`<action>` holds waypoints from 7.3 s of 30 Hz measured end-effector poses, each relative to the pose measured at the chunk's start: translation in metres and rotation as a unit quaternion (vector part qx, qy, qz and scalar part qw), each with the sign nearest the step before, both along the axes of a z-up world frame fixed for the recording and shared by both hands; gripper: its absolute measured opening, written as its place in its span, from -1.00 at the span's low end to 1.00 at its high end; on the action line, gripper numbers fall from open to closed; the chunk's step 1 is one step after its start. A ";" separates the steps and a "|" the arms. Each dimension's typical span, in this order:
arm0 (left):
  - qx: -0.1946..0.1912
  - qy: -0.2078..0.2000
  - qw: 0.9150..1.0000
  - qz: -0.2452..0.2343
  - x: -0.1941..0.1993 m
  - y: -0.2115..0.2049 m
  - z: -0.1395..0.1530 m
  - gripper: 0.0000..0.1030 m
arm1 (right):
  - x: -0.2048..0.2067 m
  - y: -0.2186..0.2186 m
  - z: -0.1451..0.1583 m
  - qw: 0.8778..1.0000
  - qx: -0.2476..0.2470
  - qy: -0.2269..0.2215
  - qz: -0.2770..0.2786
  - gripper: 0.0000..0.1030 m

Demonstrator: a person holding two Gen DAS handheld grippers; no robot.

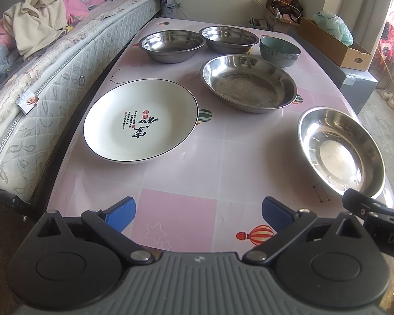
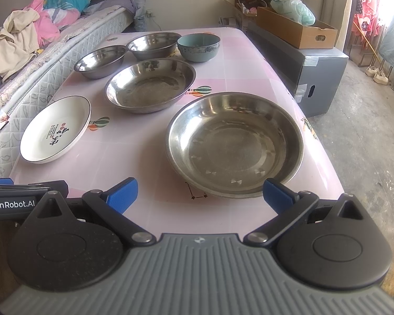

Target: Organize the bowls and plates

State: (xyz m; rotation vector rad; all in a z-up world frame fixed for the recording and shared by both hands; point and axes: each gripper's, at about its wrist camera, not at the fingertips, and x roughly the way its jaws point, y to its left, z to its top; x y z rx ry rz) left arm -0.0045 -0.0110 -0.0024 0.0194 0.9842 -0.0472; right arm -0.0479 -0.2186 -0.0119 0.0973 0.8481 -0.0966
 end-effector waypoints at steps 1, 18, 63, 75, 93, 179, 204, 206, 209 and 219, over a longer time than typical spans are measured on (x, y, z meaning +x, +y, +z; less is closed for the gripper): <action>0.000 0.000 1.000 0.000 0.000 0.000 0.000 0.99 | 0.000 0.000 0.000 1.000 0.000 0.000 0.000 0.98; -0.001 0.000 0.999 0.039 0.011 0.024 -0.012 0.99 | -0.006 0.005 0.026 0.997 0.013 -0.073 0.031 0.98; -0.077 -0.143 0.981 0.107 0.242 0.180 0.031 0.99 | 0.308 0.030 0.070 0.963 0.180 -0.090 0.179 0.98; -0.079 -0.041 0.993 0.071 0.364 0.162 -0.017 0.33 | 0.432 0.085 -0.018 0.964 0.208 0.017 0.164 0.29; -0.103 0.033 0.989 0.099 0.404 0.140 -0.053 -0.78 | 0.469 0.089 -0.071 0.966 0.221 0.049 0.128 -0.77; -0.074 0.011 0.997 -0.004 0.450 -0.015 -0.014 -0.69 | 0.495 -0.051 -0.022 0.986 0.139 0.005 0.090 -0.73; -0.107 0.035 0.994 0.013 0.466 0.000 -0.040 0.08 | 0.554 -0.043 -0.046 0.989 0.115 0.026 0.089 -0.34; -0.112 0.048 0.993 0.011 0.468 -0.002 -0.046 0.06 | 0.563 -0.040 -0.053 0.987 0.126 0.045 0.090 -0.33; -0.124 0.057 0.991 0.005 0.469 -0.004 -0.051 -0.10 | 0.571 -0.033 -0.061 0.985 0.131 0.063 0.089 -0.28; -0.119 0.067 0.990 0.021 0.458 0.017 -0.050 -0.22 | 0.560 -0.005 -0.060 0.980 0.127 0.082 0.131 -0.17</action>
